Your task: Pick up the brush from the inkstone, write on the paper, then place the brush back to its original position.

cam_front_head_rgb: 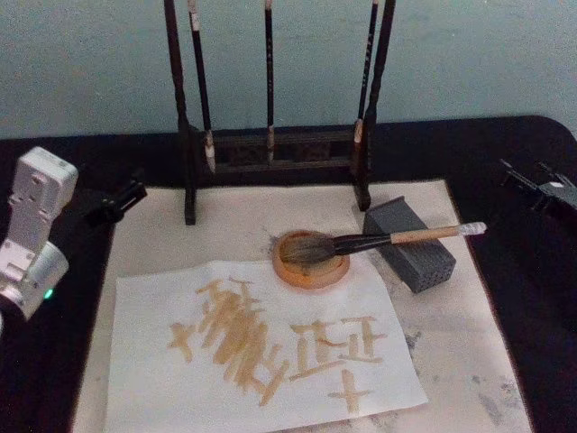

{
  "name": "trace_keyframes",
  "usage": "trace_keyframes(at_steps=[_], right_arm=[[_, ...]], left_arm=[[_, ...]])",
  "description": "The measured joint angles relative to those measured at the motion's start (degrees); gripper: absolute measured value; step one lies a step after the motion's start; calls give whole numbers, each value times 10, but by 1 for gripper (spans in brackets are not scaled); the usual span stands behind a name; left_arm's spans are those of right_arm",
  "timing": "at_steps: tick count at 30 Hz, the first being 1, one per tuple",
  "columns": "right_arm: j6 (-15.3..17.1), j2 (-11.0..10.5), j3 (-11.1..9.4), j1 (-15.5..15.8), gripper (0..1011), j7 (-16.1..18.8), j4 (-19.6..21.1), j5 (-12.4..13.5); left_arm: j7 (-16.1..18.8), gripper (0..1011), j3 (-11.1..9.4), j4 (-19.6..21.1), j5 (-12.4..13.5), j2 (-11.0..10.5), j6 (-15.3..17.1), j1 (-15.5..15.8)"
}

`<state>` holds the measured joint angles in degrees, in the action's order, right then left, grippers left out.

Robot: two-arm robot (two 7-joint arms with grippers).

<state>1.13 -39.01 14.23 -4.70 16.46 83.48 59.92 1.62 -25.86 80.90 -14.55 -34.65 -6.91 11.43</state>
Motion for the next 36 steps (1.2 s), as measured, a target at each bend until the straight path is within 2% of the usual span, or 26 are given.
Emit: trace_keyframes(at_steps=[6,9,11,12,17,23,29,36], right_arm=[[-28,-10,-3,20,1008,-17,32,-48],[-51,-19,0,38,1008,-32,64,-99],[-59,-23,2,44,1008,-36,75,-117],[-68,-27,5,50,1008,-43,88,-140],[-93,-34,15,67,1008,-57,119,-206],[-107,-36,28,79,1008,-59,146,-260],[-109,-28,42,84,1008,-56,161,-294],[-107,-14,56,84,1008,-47,163,-318]], left_arm=[[0,1002,0,0,0,0,0,0],[0,1002,0,0,0,0,0,0],[0,1000,0,0,0,0,0,0],[0,1002,0,0,0,0,0,0],[0,1002,0,0,0,0,0,0],[0,1002,0,0,0,0,0,0],[0,1000,0,0,0,0,0,0],[0,1002,0,0,0,0,0,0]])
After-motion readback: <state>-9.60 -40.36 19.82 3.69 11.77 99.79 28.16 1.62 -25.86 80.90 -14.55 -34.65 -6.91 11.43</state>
